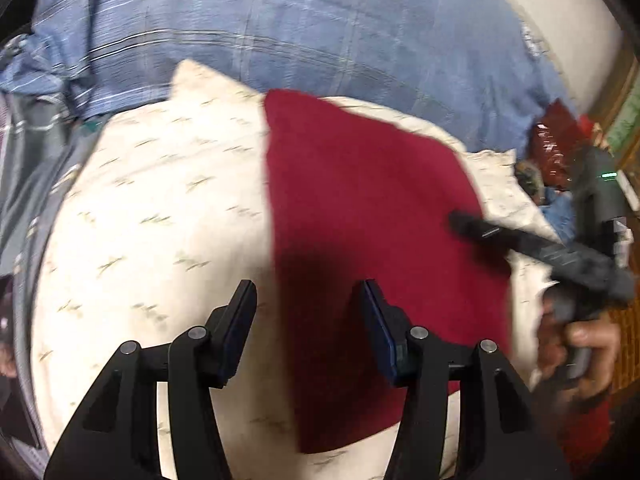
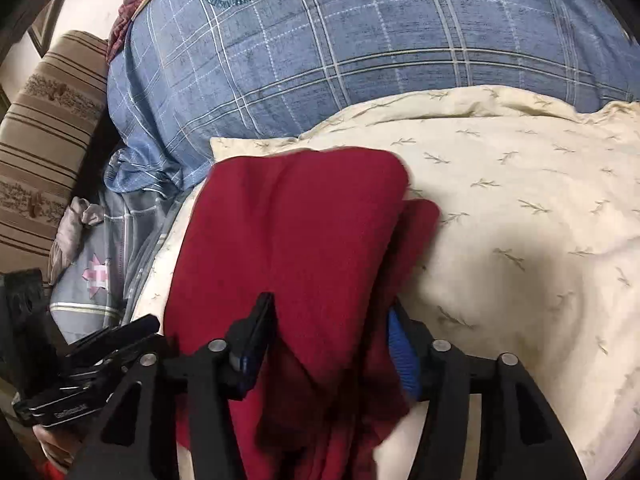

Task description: Fold small clothes

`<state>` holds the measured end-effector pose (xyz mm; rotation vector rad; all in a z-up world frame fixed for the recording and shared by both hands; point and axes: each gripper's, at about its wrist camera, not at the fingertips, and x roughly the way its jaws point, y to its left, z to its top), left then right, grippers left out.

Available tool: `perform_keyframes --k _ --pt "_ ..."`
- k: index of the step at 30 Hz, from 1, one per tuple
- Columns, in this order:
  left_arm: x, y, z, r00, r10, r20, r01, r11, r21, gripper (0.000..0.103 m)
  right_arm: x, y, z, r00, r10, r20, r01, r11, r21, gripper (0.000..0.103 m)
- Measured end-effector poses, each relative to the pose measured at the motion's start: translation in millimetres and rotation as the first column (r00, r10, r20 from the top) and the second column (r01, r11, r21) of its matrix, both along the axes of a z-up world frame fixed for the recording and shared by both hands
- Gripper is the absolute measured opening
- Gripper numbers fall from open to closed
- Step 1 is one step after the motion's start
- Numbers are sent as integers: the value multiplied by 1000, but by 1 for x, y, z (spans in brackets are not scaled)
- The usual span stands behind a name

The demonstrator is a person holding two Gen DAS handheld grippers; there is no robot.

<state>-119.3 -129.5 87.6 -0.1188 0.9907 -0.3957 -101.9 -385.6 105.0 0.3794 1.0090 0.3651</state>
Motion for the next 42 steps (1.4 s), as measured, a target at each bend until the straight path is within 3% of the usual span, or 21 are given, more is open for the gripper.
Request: perform_keyframes --k 4,7,9,11,12,15,19,21,23,26,30,36,40,42 --pt "10 9 8 996 72 45 -71 997 -32 71 -14 -8 43 988 -53 147 56 998 -16 57" --pt "17 4 8 996 68 63 -66 997 -37 72 -9 14 55 979 59 193 -42 995 -89 51" --pt "21 -1 2 996 59 68 -58 998 -17 72 -1 27 45 980 92 178 -65 986 -151 36" --pt "22 -7 -5 997 45 68 -46 999 0 74 12 32 23 988 96 122 -67 973 -223 31" --pt "22 -9 -8 996 39 74 -40 999 9 77 19 31 9 992 84 94 -58 967 -248 31" --pt "23 -17 -11 994 26 102 -31 998 48 81 23 29 0 988 80 132 -50 976 -214 32" --pt "21 -18 -10 993 36 109 -42 997 58 83 6 27 17 989 83 122 -51 968 -245 32" --pt "20 -18 -10 993 42 115 -50 997 61 83 -3 30 29 989 78 126 -50 975 -215 38" --pt "18 -20 -10 991 40 126 -49 996 72 83 -17 31 39 987 82 137 -57 982 -182 37" --pt "15 -23 -9 989 38 141 -50 995 89 83 -34 35 40 989 80 123 -52 974 -219 37" --pt "15 -25 -10 990 26 140 -39 995 90 83 -53 34 15 993 91 81 -63 952 -300 38" --pt "13 -26 -10 986 28 166 -47 993 108 84 -55 31 8 987 91 132 -54 964 -261 40" --pt "11 -25 -10 984 34 174 -53 993 109 84 -47 23 16 983 70 170 -42 986 -159 41" --pt "11 -24 -11 984 37 176 -57 993 108 85 -53 13 30 973 40 228 -20 996 -87 53"
